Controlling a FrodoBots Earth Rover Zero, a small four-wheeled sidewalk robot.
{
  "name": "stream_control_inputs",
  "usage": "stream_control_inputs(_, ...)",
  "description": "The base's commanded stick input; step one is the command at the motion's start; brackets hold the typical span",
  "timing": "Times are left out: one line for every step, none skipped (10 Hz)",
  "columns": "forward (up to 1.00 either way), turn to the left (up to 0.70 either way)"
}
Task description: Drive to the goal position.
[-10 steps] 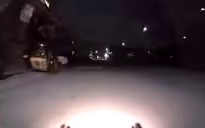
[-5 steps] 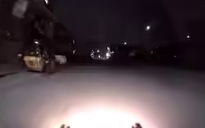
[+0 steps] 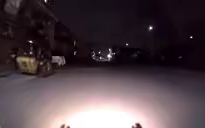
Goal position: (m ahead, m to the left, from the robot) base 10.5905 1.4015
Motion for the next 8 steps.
stream_control_inputs(1.00,0.00)
stream_control_inputs(1.00,0.00)
stream_control_inputs(1.00,0.00)
stream_control_inputs(1.00,0.00)
stream_control_inputs(1.00,0.00)
stream_control_inputs(1.00,0.00)
stream_control_inputs(1.00,0.00)
stream_control_inputs(1.00,0.00)
